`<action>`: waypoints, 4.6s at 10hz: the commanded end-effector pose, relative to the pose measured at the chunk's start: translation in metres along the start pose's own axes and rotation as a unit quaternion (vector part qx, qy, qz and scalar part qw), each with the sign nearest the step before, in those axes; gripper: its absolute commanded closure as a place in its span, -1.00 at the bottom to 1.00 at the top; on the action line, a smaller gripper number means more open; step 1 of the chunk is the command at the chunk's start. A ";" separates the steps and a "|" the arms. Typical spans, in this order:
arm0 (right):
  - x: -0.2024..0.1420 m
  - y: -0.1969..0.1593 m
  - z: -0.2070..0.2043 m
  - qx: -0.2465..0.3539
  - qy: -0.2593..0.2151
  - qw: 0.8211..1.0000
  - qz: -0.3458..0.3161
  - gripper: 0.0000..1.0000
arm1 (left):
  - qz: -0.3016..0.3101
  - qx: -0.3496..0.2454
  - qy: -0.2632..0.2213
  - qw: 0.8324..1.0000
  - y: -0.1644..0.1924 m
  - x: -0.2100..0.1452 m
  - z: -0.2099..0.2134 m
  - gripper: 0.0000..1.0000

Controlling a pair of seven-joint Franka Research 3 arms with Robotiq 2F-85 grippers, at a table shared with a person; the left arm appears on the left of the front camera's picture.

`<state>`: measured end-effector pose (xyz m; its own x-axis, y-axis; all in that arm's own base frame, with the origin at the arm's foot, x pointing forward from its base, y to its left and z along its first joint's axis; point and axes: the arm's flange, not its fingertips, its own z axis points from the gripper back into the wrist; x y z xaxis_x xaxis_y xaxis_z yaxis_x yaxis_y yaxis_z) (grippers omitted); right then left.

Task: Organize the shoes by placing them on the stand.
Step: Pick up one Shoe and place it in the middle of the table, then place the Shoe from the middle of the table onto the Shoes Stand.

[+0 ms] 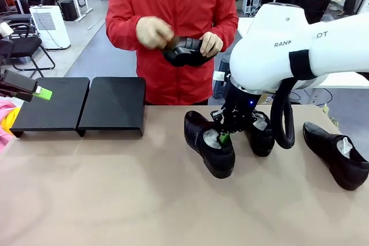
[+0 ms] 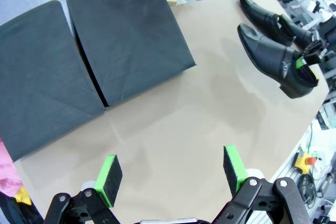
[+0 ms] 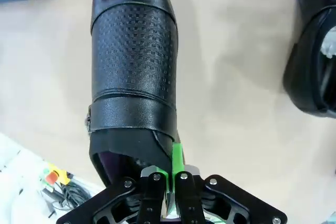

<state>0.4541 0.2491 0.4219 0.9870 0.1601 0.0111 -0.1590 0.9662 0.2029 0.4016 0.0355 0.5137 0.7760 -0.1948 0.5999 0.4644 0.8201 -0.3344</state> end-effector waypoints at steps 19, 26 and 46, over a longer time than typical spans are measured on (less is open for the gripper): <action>-0.079 0.115 -0.097 0.019 -0.066 0.995 -0.077 0.43 | -0.002 -0.009 -0.006 1.000 0.001 0.000 0.000 -1.00; -0.091 0.088 -0.061 -0.067 0.006 0.996 -0.062 -1.00 | -0.002 -0.009 -0.006 1.000 0.001 0.000 0.000 -1.00; -0.141 -0.078 -0.007 0.013 -0.095 0.909 -0.405 -1.00 | -0.079 0.008 0.082 0.993 -0.217 -0.031 -0.008 -1.00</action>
<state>0.3608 0.1609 0.4097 0.8086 -0.5878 0.0270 0.5646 0.7879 0.2458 0.2717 -0.1577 0.5633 0.7696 -0.4128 0.4872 0.5793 0.7723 -0.2608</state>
